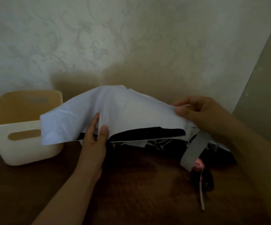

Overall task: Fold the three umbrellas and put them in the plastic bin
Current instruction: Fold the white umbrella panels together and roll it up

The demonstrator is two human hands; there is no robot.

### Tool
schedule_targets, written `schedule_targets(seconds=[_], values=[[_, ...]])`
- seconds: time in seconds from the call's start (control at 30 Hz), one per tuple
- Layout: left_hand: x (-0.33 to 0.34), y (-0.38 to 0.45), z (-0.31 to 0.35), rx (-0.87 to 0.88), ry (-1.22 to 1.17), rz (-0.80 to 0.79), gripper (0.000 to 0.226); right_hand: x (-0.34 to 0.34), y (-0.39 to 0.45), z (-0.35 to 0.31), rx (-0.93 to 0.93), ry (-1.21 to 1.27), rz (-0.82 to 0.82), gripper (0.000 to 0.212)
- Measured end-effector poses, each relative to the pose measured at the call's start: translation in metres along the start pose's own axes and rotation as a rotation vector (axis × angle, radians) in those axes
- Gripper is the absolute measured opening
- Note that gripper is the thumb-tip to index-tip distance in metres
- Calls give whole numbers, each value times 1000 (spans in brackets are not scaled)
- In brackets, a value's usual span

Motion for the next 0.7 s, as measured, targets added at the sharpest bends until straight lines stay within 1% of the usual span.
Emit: schedule_targets(seconds=[0.07, 0.1, 0.17, 0.23, 0.27, 0.33, 0.4, 0.43, 0.47, 0.5, 0.63, 0.67, 0.7], values=[[0, -1, 1, 4, 8, -5, 38, 1, -1, 11, 46, -48, 3, 12], [0, -2, 1, 13, 24, -6, 39, 0, -2, 15, 74, -27, 18, 14], [-1, -2, 1, 55, 82, -2, 38, -2, -2, 20, 137, 122, 59, 19], [-1, -2, 2, 102, 144, -12, 37, -3, -2, 22, 211, 214, 46, 22], [-1, -1, 2, 119, 164, -25, 37, -2, -2, 23, 250, 227, 7, 24], [1, -2, 3, 145, 197, -51, 36, 3, -6, 23, 314, 224, -120, 27], [2, -2, 4, 155, 218, -60, 37, 10, -11, 22, 324, 151, -239, 27], [2, -2, 4, 151, 210, -59, 37, 11, -11, 22, 314, 87, -262, 29], [1, -2, 3, 146, 194, -51, 37, 11, -12, 20, 303, 43, -249, 31], [0, -1, 2, 143, 181, -38, 36, 8, -11, 20, 290, 36, -190, 33], [-8, 5, -4, 118, 138, 30, 36, -13, -3, 19, 240, 93, 152, 42], [-10, 7, -5, 118, 125, 37, 37, -16, -1, 20, 235, 140, 193, 40], [-12, 9, -5, 125, 119, 41, 39, -16, 1, 24, 233, 157, 185, 36]])
Point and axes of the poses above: each hand's wrist, its own y-axis towards the middle knuckle, its own x-axis out of the palm, z = x × y, the point moved 4 cm from there along y, towards the middle knuckle, and after that the axes turned 3 degrees about z, right-handed, at the moved point
